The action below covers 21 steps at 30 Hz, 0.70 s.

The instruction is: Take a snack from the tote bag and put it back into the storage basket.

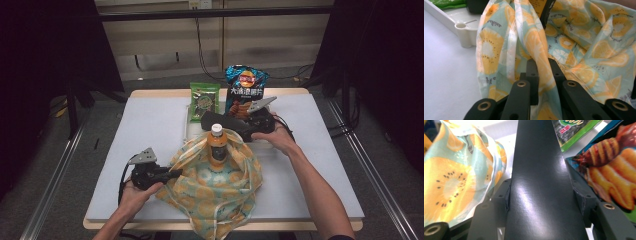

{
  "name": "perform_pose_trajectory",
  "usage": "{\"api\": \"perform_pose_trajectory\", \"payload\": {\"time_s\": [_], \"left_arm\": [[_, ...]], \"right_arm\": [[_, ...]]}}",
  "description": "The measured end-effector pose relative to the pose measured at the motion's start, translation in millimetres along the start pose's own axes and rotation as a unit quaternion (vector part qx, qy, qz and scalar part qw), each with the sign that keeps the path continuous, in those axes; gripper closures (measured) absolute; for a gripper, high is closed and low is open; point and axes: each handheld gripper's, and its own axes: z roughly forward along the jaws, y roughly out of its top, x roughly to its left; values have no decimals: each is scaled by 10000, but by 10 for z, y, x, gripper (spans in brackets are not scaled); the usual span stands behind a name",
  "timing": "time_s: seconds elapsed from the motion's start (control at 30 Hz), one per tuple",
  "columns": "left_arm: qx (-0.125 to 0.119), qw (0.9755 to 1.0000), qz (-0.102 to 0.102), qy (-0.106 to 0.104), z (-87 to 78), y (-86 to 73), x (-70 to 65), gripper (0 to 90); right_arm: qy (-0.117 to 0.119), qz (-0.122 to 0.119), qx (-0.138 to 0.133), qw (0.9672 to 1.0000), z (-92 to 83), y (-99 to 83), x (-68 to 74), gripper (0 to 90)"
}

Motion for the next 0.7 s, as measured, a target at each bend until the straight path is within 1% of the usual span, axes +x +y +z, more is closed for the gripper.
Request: {"api": "perform_pose_trajectory", "payload": {"time_s": [0.07,0.1,0.13,0.17,0.23,0.27,0.3,0.37,0.47,0.5,0.57,0.6,0.63,0.67,0.7], "left_arm": [[-97,9999,14,54,-32,12,7,776],[-97,9999,14,54,-32,12,7,748],[-121,9999,37,42,-41,14,17,748],[-140,9999,28,60,-48,12,20,705],[-139,9998,78,71,-51,8,21,694],[-138,9998,83,109,-47,4,14,678],[-134,9999,54,79,-37,0,6,654],[-95,9999,112,82,-32,2,2,650],[-100,9998,114,92,-34,4,5,636],[-137,9998,76,96,-33,2,5,631],[-117,9998,83,117,-45,-2,13,625],[-117,9998,83,117,-45,-2,13,624],[-117,9998,80,126,-43,-6,16,623],[-114,9998,75,127,-42,-7,16,620],[-110,9998,72,124,-42,-7,16,618]], "right_arm": [[41,-17,3,10000,50,-28,13,434],[41,-17,3,10000,50,-28,13,434],[54,12,1,10000,62,-35,15,433],[89,34,-2,10000,76,-31,21,433],[99,33,15,9999,80,-28,24,431],[96,65,34,9999,82,-30,21,431],[153,91,30,9998,85,-34,9,430],[192,170,59,9997,87,-39,-1,425],[171,211,92,9996,100,-42,-1,415],[161,244,109,9995,101,-45,-1,409],[154,293,144,9993,102,-50,-3,373],[177,353,158,9991,95,-51,-3,339],[121,419,169,9989,82,-48,0,297],[89,466,141,9988,63,-51,-1,285],[107,514,117,9986,42,-53,1,283]]}}
